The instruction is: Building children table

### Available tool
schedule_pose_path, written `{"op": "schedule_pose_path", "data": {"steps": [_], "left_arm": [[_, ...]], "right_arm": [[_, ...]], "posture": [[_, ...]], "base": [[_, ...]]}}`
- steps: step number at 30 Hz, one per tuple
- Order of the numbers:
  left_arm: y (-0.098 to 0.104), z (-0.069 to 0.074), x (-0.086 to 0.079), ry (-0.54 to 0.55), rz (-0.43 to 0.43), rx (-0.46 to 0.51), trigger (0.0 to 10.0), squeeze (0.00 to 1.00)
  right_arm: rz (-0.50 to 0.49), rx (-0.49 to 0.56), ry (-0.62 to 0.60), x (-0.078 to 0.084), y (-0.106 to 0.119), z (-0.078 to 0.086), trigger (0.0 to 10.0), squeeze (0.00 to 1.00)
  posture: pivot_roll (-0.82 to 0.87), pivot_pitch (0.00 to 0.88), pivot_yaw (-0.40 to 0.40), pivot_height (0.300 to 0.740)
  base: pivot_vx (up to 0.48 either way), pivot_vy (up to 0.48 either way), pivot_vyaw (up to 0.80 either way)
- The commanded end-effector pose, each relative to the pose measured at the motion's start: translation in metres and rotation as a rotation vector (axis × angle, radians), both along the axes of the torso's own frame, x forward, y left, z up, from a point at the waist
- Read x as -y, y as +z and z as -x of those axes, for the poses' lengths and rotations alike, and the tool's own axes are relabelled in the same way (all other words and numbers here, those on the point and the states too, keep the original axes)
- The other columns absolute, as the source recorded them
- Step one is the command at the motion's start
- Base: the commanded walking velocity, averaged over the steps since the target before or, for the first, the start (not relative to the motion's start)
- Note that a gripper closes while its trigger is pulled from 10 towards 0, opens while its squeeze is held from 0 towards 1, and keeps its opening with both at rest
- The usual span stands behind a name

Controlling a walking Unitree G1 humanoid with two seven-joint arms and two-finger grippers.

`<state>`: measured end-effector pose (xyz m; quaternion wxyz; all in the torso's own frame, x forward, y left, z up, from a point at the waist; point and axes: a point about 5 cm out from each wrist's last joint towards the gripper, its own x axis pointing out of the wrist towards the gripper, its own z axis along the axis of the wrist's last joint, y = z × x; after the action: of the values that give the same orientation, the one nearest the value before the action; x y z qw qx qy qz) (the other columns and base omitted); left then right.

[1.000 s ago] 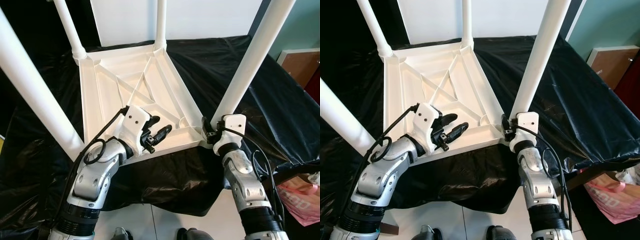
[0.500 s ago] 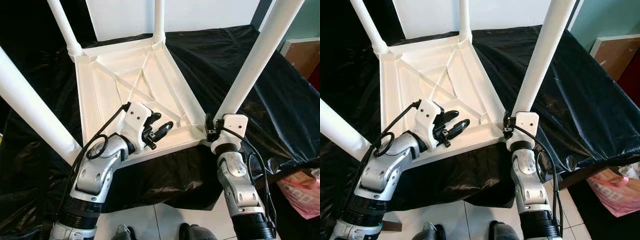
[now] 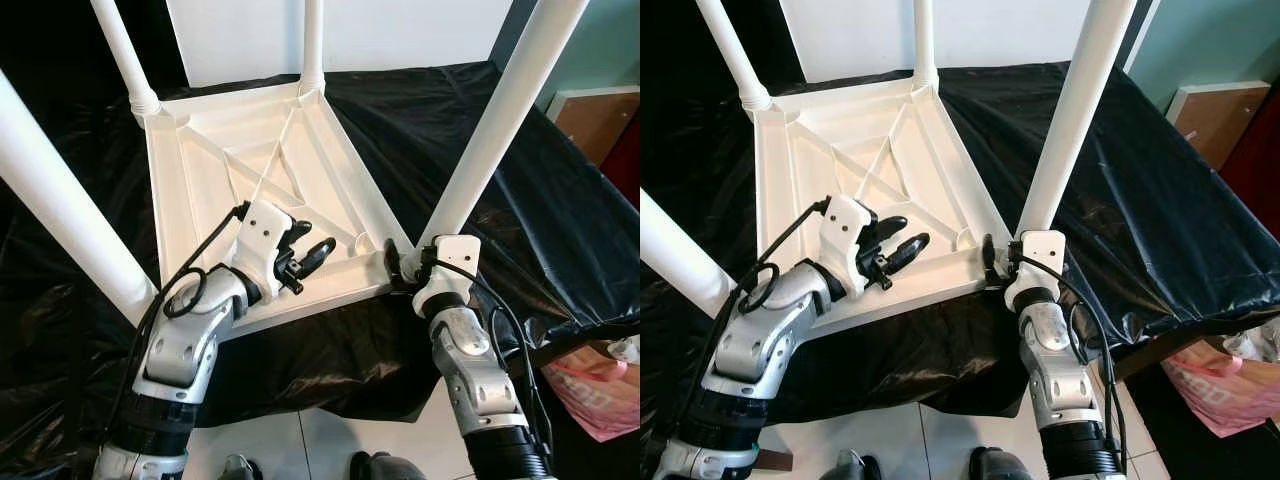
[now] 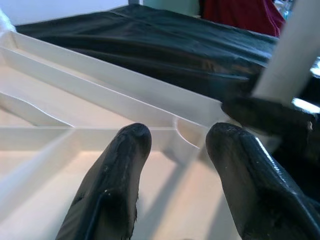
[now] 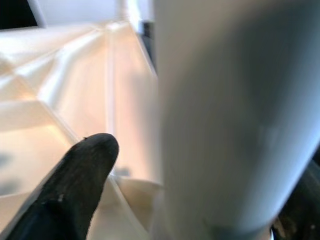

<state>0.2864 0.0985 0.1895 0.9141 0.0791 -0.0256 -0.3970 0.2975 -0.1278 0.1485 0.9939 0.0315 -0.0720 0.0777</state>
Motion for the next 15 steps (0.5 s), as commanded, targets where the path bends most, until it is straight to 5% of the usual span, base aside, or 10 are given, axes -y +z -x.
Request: {"op": "schedule_pose_path", "data": {"steps": [1, 7, 15], "left_arm": [[-0.003, 0.008, 0.009, -0.069, 0.0, -0.007, 10.0, 0.0], [-0.006, 0.011, 0.026, -0.136, 0.014, -0.023, 10.0, 0.0], [-0.005, 0.011, 0.026, -0.157, 0.023, -0.034, 10.0, 0.0]], "right_arm": [[-0.012, 0.009, 0.073, 0.0, 0.002, 0.004, 10.0, 0.0], [0.066, 0.006, 0.312, 0.01, 0.001, 0.009, 10.0, 0.0], [0.17, -0.038, 0.44, 0.027, -0.006, -0.006, 10.0, 0.0]], "posture": [[-0.14, 0.064, -0.072, 0.74], [-0.15, 0.05, -0.061, 0.74], [-0.16, 0.039, -0.037, 0.74]], "base": [[0.0, 0.0, 0.0], [0.0, 0.0, 0.0], [0.0, 0.0, 0.0]]}}
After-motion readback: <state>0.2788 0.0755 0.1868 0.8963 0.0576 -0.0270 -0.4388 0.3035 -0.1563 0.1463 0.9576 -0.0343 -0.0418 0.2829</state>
